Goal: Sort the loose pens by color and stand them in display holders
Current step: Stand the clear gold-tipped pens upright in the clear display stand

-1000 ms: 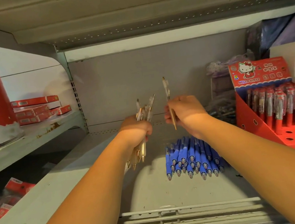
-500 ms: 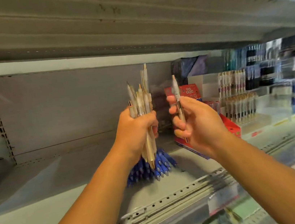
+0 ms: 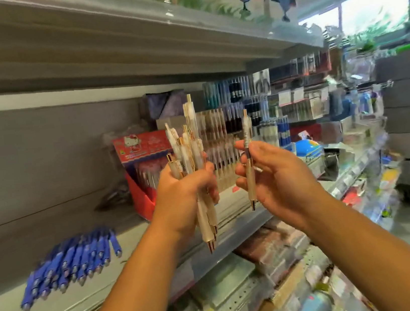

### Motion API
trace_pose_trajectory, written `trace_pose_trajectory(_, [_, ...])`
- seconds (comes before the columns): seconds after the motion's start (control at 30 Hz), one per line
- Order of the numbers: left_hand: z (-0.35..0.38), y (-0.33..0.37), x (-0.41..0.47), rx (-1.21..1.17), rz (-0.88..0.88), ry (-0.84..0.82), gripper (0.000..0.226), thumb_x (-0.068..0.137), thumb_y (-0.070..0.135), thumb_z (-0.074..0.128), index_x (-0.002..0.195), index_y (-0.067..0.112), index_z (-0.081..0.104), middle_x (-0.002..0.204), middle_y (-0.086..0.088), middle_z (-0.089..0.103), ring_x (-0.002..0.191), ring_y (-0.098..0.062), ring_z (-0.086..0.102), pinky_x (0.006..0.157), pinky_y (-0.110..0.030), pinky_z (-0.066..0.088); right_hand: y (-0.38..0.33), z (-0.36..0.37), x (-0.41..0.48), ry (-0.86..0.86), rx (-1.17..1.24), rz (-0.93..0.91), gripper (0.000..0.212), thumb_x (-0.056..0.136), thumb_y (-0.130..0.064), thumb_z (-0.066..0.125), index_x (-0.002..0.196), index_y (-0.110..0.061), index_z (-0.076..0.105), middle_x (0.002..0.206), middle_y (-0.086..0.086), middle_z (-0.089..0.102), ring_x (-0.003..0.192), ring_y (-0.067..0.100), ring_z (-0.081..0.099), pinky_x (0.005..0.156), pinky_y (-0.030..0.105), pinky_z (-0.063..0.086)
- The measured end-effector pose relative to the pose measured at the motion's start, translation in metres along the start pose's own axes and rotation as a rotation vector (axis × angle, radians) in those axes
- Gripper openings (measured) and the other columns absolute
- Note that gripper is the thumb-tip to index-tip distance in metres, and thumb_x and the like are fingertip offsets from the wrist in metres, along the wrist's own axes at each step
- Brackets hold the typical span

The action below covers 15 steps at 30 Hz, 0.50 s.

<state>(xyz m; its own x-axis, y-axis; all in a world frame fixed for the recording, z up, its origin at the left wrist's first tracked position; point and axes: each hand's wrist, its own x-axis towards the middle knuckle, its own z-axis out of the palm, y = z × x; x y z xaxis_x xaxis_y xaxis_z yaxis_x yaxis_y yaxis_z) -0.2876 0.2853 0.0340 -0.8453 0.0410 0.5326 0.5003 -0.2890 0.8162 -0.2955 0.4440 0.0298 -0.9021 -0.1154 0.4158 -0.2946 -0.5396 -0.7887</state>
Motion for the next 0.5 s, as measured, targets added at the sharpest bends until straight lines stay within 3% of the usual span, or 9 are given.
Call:
trace_pose_trajectory(0.1, [0.031,-0.023,0.012,0.033,0.000,0.039,0.023,0.074,-0.008,0.061,0.084,0.012,0.063,0.063,-0.009,0.053,0.049,-0.023,0.048,0.051,-0.030,0.043,-0.013,-0.045,0.012,-0.020,-0.079,0.003,0.025,0.093,-0.022,0.055,0.107,-0.010,0.072,0.074,0.000,0.062,0.071,0.013,0.063,0.061,0.025,0.053])
trace_pose_trajectory(0.2, [0.059,-0.042,0.024,0.078,-0.012,0.115,0.024,0.065,-0.001,0.065,0.085,0.012,0.064,0.062,-0.006,0.057,0.049,-0.021,0.051,0.052,-0.033,0.047,-0.027,-0.082,0.024,-0.065,-0.130,0.006,0.026,0.083,-0.029,0.060,0.098,-0.016,0.077,0.074,-0.001,0.063,0.071,0.012,0.062,0.060,0.021,0.052])
trace_pose_trajectory(0.37, [0.096,-0.069,0.043,0.133,-0.028,0.203,0.026,0.058,0.000,0.065,0.083,0.010,0.063,0.061,-0.003,0.062,0.048,-0.018,0.054,0.050,-0.033,0.048,-0.039,-0.128,0.051,-0.117,-0.132,0.011,0.020,0.093,-0.016,0.058,0.092,-0.017,0.078,0.075,0.002,0.068,0.070,0.014,0.067,0.060,0.021,0.053])
trace_pose_trajectory(0.5, [0.110,-0.084,0.065,0.155,-0.005,0.222,0.036,0.061,0.002,0.064,0.061,0.037,0.073,0.055,0.002,0.064,0.050,-0.012,0.060,0.049,-0.032,0.050,-0.035,-0.147,0.079,-0.146,-0.266,-0.064,0.012,0.095,-0.014,0.059,0.101,-0.021,0.068,0.083,0.003,0.073,0.080,0.023,0.073,0.066,0.026,0.056])
